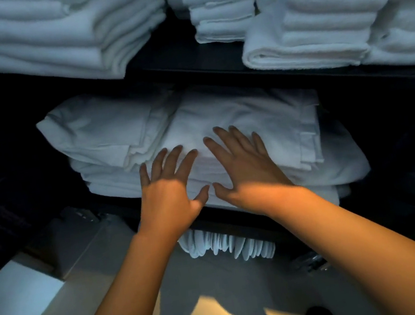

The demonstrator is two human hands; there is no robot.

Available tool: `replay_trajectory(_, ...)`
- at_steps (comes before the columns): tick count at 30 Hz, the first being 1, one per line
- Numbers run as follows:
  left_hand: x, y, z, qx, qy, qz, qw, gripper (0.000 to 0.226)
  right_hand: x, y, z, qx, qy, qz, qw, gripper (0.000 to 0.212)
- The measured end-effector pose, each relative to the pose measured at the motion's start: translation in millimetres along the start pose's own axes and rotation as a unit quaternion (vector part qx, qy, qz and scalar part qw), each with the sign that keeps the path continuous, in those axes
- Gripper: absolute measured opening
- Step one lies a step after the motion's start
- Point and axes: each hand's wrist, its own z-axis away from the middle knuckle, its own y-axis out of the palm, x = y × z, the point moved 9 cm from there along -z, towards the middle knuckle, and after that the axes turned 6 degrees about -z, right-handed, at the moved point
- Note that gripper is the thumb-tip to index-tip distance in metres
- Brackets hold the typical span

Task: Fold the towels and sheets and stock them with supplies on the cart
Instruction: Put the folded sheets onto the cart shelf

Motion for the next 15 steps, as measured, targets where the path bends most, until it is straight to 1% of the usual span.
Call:
replay_trajectory(3,30,-13,16,0.006,-0.055,-0.006,0.998,0.08,33,10,-11,0.01,-0.035,-0.014,0.999,0.089)
replay_trajectory(6,54,-24,34,0.005,-0.086,-0.003,0.996,0.077,59,24,-17,0.022,-0.066,-0.029,0.997,0.086)
replay_trajectory(15,127,-47,78,0.008,-0.187,-0.026,0.982,0.074,120,63,-48,0.043,-0.108,-0.077,0.99,0.083)
